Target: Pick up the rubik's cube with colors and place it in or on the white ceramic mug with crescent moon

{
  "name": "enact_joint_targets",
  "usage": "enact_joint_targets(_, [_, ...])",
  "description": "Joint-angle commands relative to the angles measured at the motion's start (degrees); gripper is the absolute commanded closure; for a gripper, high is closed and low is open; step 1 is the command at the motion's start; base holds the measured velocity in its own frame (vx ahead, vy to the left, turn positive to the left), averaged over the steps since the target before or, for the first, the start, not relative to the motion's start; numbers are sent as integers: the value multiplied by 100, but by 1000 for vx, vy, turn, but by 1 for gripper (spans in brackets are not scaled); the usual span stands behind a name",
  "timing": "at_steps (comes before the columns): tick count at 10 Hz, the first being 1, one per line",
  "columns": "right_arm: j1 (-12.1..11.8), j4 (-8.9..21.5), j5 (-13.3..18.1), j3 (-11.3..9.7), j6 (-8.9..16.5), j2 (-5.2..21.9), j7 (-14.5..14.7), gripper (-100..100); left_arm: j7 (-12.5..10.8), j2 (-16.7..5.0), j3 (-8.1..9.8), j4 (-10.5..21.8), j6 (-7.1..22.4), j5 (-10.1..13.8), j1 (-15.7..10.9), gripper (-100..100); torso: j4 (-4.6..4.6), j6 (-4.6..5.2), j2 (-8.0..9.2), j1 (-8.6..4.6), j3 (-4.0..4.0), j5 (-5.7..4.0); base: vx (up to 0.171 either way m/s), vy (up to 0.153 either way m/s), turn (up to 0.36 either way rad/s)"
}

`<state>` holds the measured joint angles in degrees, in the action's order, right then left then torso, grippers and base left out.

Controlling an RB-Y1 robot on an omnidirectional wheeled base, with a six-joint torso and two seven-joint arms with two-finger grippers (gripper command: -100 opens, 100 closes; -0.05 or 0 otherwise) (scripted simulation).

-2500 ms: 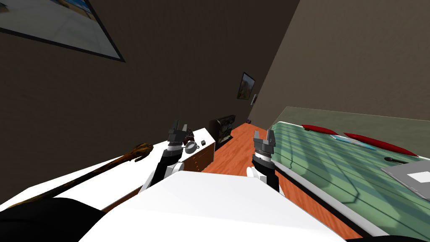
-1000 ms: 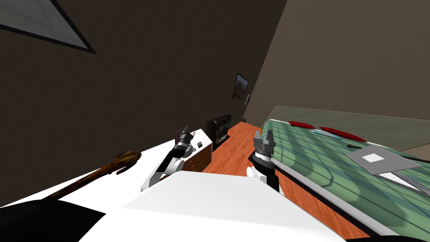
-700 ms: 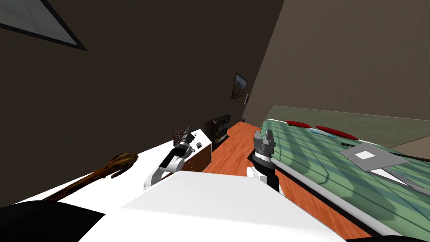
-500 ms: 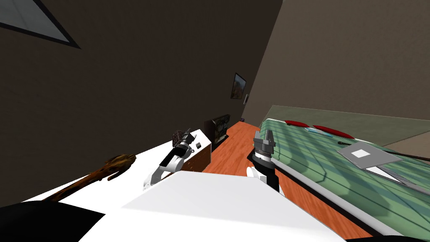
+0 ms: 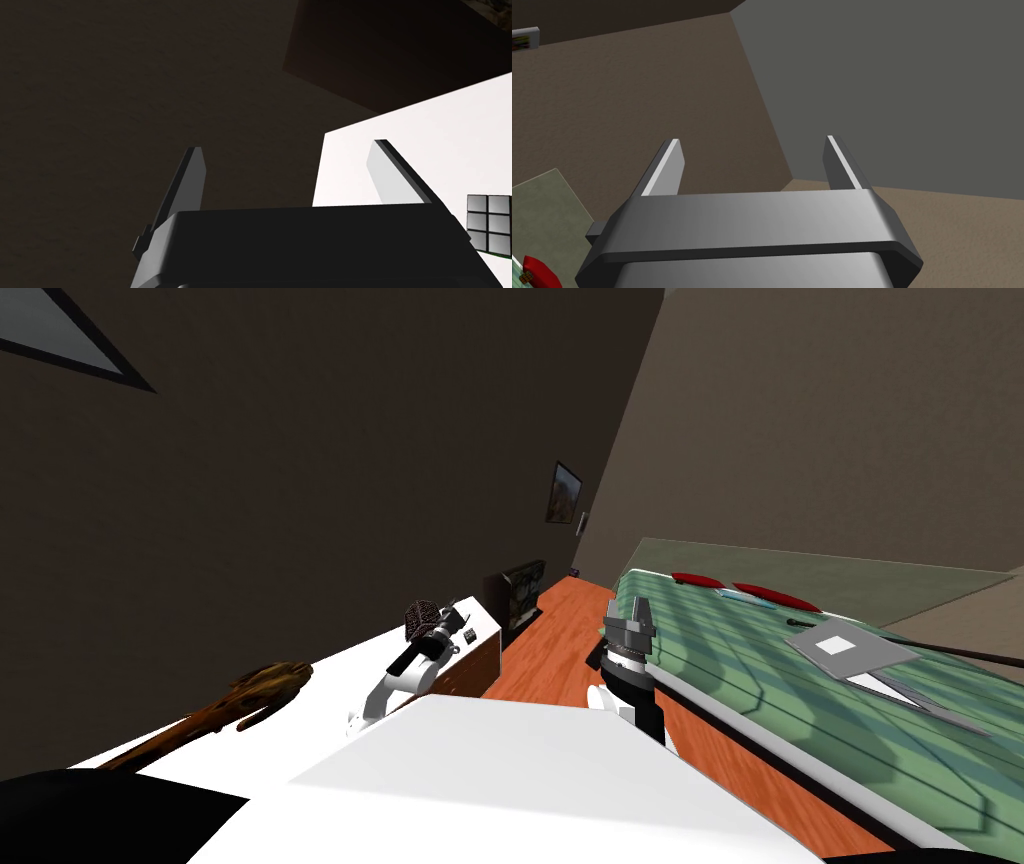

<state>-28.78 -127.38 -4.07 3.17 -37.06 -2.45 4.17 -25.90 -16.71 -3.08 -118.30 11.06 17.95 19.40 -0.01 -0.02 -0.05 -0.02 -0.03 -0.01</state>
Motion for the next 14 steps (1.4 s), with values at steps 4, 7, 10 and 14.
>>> enact_joint_targets(4, [0,0,0,0,0,0,0,0,-329,-203,-3,318,651,349,-196,-100,0,1,0,0,0,0,9,-3,-51])
enact_joint_targets(7, [0,0,0,0,0,0,0,0,-634,-403,-1,636,1150,678,-392,-100,0,0,0,0,0,0,11,-4,-59])
enact_joint_targets(10, [0,0,0,0,0,0,0,0,-786,-504,1,798,1527,842,-492,-100,0,1,-1,1,-1,0,11,-2,-45])
enact_joint_targets(14, [0,0,0,0,0,0,0,0,-1084,-707,9,1127,2099,1164,-693,-100,-1,0,-2,2,-1,1,13,0,-49])
